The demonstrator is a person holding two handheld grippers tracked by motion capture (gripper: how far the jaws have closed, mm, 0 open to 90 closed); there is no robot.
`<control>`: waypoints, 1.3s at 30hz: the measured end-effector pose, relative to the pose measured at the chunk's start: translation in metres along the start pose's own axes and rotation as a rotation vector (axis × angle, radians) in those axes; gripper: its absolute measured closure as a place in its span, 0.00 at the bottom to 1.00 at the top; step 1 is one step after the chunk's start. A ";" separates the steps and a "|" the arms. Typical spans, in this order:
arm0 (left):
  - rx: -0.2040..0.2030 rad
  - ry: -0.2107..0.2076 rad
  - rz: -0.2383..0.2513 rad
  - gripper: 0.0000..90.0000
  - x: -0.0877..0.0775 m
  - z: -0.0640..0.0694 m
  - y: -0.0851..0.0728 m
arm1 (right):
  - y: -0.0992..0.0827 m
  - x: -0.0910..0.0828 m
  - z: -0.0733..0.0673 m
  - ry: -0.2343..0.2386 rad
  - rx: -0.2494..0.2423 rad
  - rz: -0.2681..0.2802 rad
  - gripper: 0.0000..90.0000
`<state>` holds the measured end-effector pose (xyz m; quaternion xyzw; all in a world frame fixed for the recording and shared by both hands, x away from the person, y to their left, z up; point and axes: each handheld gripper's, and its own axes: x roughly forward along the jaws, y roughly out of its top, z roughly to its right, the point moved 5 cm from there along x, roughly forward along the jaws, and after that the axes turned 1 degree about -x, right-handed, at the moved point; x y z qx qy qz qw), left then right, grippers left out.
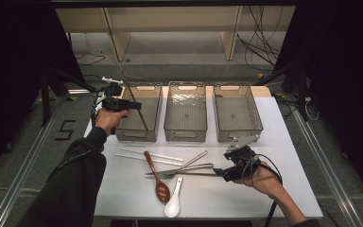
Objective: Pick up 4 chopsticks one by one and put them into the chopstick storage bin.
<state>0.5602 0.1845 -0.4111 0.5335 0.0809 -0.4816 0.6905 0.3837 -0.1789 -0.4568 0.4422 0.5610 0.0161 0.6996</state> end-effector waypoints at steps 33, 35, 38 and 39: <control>0.102 0.001 0.082 0.32 -0.024 0.028 -0.020 | -0.003 0.003 0.005 -0.010 -0.005 -0.057 0.34; 0.113 -0.035 0.119 0.28 -0.033 0.034 -0.026 | -0.003 0.004 0.008 -0.010 -0.013 -0.082 0.35; 0.136 -0.058 0.144 0.24 -0.042 0.043 -0.039 | -0.004 0.008 0.010 0.006 -0.008 -0.124 0.36; 0.148 -0.064 0.148 0.22 -0.045 0.046 -0.044 | -0.005 0.010 0.011 0.007 -0.022 -0.140 0.37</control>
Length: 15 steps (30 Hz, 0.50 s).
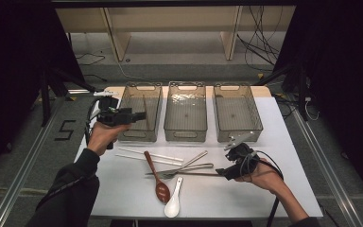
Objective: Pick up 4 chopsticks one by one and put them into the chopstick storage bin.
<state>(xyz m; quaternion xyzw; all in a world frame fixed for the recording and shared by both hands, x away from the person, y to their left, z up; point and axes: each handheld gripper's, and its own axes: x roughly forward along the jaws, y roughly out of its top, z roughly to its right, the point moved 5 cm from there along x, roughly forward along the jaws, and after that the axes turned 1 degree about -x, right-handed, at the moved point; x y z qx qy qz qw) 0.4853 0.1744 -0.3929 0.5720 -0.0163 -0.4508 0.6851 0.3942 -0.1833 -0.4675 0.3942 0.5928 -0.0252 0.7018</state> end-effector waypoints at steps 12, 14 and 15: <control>0.144 -0.046 -0.014 0.17 -0.020 0.029 -0.046 | -0.007 0.019 0.005 0.027 -0.051 -0.148 0.50; 0.142 -0.048 -0.014 0.17 -0.022 0.031 -0.051 | -0.007 0.020 0.004 0.029 -0.063 -0.163 0.53; 0.147 -0.046 -0.012 0.17 -0.023 0.031 -0.052 | -0.008 0.021 0.004 0.028 -0.072 -0.170 0.55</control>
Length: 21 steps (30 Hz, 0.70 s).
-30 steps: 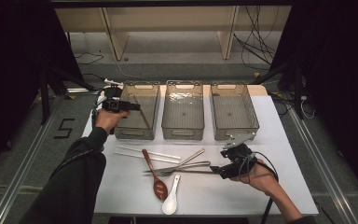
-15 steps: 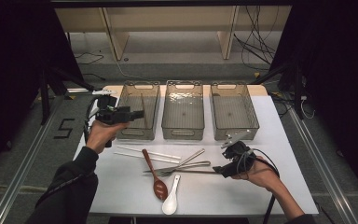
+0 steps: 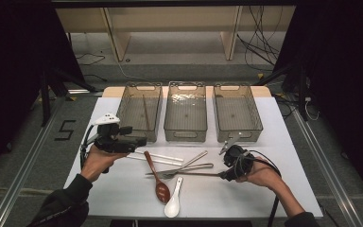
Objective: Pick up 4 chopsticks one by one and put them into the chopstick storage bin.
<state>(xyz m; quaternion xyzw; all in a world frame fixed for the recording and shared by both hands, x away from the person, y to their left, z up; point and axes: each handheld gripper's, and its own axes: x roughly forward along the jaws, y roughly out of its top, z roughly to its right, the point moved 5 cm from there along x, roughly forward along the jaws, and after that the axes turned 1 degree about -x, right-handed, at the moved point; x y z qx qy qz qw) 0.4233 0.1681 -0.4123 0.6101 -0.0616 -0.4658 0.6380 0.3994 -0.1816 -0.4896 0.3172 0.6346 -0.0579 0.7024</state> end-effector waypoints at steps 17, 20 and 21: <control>0.030 -0.022 -0.015 0.17 -0.008 0.020 -0.028 | -0.006 0.014 -0.002 -0.016 -0.076 -0.131 0.78; 0.026 -0.024 -0.010 0.17 -0.009 0.021 -0.030 | -0.006 0.014 -0.004 -0.016 -0.085 -0.137 0.81; 0.027 -0.025 -0.012 0.17 -0.009 0.021 -0.030 | -0.006 0.014 -0.005 -0.013 -0.089 -0.142 0.82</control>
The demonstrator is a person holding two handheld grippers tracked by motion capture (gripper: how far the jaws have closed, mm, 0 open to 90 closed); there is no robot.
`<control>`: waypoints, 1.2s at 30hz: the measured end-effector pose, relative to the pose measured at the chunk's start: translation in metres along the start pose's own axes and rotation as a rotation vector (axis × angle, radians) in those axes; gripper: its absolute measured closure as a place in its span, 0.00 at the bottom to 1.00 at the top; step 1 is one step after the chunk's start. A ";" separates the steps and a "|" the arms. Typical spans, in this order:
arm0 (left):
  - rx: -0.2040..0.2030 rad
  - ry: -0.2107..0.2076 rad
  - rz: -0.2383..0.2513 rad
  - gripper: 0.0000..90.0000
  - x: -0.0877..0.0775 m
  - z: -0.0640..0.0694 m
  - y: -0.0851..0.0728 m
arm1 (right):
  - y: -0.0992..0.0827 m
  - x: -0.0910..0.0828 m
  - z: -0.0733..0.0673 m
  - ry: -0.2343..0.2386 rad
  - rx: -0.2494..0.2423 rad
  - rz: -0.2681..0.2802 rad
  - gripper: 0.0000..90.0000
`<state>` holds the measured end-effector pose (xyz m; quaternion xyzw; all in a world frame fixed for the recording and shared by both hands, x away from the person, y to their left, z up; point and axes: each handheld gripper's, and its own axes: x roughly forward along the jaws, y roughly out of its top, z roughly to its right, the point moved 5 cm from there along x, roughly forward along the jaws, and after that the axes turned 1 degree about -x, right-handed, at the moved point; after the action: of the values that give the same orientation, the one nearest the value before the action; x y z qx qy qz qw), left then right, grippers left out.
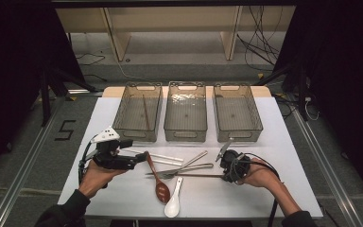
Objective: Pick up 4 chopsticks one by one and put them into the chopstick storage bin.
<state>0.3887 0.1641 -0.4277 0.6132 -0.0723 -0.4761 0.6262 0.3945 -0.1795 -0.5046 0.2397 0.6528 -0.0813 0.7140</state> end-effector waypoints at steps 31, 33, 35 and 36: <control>-0.002 -0.008 -0.025 0.17 0.002 0.000 -0.007 | -0.017 -0.012 -0.020 0.042 -0.197 -0.077 0.94; -0.001 -0.004 -0.022 0.17 0.001 -0.001 -0.007 | -0.017 -0.016 -0.022 0.044 -0.196 -0.062 0.95; -0.008 -0.004 -0.017 0.17 0.000 -0.001 -0.006 | -0.015 -0.019 -0.024 0.055 -0.198 -0.043 0.95; -0.009 -0.003 -0.016 0.17 0.000 -0.002 -0.006 | -0.014 -0.021 -0.024 0.060 -0.202 -0.035 0.95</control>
<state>0.3867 0.1667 -0.4331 0.6101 -0.0662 -0.4824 0.6251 0.3640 -0.1852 -0.4888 0.1575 0.6826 -0.0205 0.7133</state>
